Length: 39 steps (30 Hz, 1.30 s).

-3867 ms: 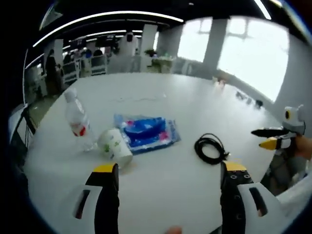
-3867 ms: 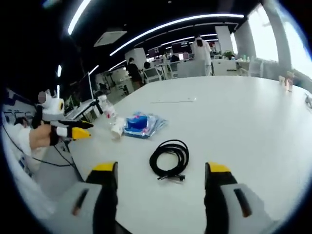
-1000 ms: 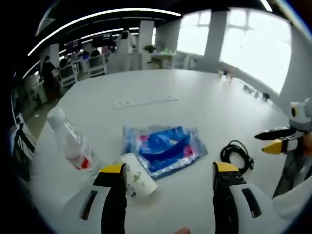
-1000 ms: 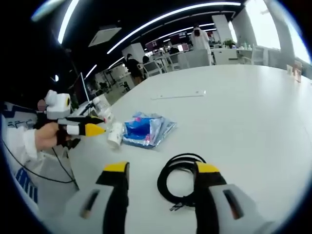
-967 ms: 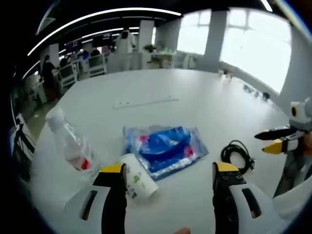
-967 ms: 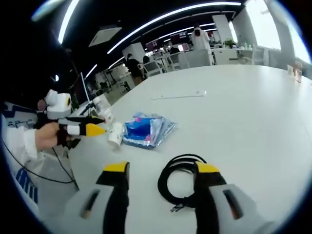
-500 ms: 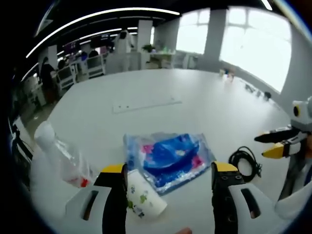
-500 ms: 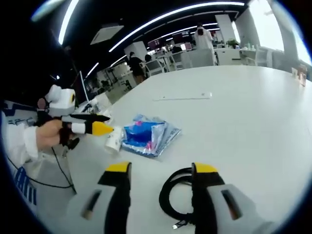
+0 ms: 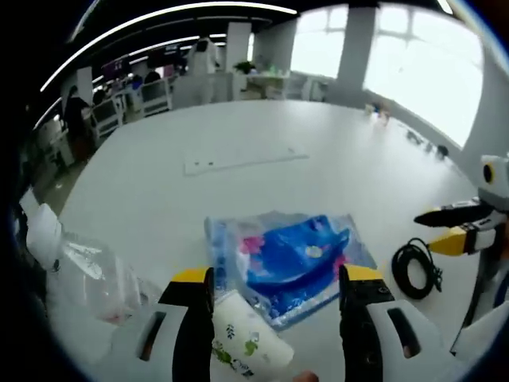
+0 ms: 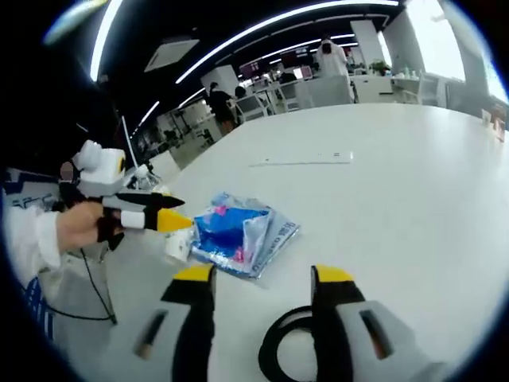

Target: Arrange the tabletop items into an orderly group along one side of the table until the central work area is clear of visible clutter.

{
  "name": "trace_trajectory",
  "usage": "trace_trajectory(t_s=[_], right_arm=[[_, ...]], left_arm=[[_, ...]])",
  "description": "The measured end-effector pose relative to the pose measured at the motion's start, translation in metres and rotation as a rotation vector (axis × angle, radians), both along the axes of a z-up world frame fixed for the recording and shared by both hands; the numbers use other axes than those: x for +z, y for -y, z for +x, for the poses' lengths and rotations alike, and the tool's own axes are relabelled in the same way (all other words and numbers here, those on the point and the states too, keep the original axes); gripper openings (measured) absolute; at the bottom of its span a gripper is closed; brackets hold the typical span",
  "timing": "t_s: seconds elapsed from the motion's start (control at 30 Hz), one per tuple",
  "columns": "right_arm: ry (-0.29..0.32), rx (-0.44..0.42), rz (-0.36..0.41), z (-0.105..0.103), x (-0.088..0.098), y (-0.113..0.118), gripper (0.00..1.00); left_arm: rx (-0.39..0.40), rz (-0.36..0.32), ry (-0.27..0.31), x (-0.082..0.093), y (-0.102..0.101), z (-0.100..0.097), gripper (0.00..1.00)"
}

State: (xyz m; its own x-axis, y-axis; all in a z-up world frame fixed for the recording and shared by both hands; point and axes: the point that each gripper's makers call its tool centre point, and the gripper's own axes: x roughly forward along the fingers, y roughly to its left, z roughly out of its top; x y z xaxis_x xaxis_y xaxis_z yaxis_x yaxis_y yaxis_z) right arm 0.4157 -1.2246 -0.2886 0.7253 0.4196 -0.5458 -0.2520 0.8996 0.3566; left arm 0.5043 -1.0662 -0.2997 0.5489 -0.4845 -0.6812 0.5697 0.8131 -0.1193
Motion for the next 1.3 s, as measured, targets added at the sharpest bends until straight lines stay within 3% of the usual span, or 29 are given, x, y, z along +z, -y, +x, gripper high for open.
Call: trace_trajectory(t_s=[0.37, 0.53, 0.77, 0.9, 1.13, 1.3], right_arm=[[-0.010, 0.047, 0.001, 0.034, -0.010, -0.027, 0.41], [-0.012, 0.081, -0.024, 0.046, -0.016, -0.040, 0.38], [0.000, 0.109, -0.076, 0.058, -0.024, -0.045, 0.32], [-0.017, 0.147, -0.103, 0.058, -0.034, -0.051, 0.31], [-0.048, 0.146, -0.127, 0.060, -0.049, -0.053, 0.26], [-0.061, 0.148, -0.153, 0.062, -0.056, -0.054, 0.16]], left_arm=[[0.022, 0.007, -0.049, -0.014, -0.005, 0.011, 0.47], [0.035, -0.025, -0.063, -0.015, -0.002, 0.015, 0.39], [0.022, -0.011, -0.086, -0.023, -0.001, 0.017, 0.29], [0.038, -0.025, -0.127, -0.031, -0.002, 0.017, 0.23], [0.034, -0.009, -0.116, -0.033, 0.000, 0.019, 0.14], [0.060, -0.019, -0.122, -0.035, -0.002, 0.023, 0.08]])
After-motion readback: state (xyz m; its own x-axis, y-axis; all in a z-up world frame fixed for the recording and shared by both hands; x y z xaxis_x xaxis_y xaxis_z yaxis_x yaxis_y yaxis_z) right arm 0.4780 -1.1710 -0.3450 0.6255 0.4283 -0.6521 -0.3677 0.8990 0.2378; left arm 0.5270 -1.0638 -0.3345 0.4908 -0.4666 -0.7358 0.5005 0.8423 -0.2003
